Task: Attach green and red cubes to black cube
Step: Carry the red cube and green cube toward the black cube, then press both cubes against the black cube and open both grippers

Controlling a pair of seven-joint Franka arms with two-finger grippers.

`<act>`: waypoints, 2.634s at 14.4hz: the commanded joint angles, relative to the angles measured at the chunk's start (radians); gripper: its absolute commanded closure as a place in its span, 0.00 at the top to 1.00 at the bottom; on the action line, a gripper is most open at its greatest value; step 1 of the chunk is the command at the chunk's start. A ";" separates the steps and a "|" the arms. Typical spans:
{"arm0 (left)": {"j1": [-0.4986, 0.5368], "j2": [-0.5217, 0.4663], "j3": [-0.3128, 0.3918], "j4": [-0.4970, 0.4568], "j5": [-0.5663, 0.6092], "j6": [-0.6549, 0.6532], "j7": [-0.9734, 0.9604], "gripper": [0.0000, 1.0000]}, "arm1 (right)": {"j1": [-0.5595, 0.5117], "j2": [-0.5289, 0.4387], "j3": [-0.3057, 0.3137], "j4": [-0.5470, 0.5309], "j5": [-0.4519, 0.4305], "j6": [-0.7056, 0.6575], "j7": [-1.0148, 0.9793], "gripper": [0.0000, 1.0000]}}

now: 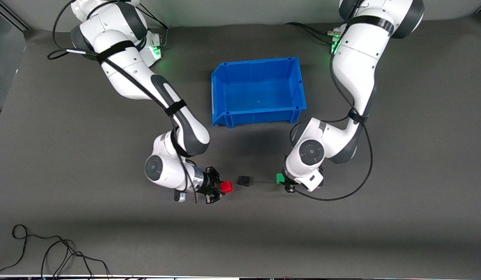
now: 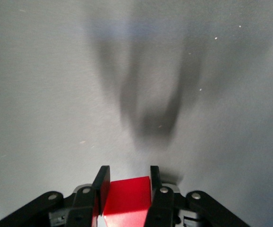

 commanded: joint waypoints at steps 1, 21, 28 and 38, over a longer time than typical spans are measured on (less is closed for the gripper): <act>-0.035 0.063 0.010 0.104 -0.007 0.020 -0.075 0.00 | 0.028 0.047 -0.014 0.040 -0.098 0.015 0.092 0.00; -0.119 0.127 0.010 0.167 -0.002 0.096 -0.161 0.00 | 0.083 0.110 -0.006 0.098 -0.113 0.029 0.296 0.00; -0.121 0.133 0.011 0.167 -0.001 0.098 -0.161 0.00 | 0.089 0.118 -0.006 0.110 -0.113 0.029 0.307 0.00; -0.119 0.133 0.011 0.175 0.003 0.112 -0.158 0.74 | 0.089 0.113 -0.008 0.144 -0.114 0.029 0.302 0.91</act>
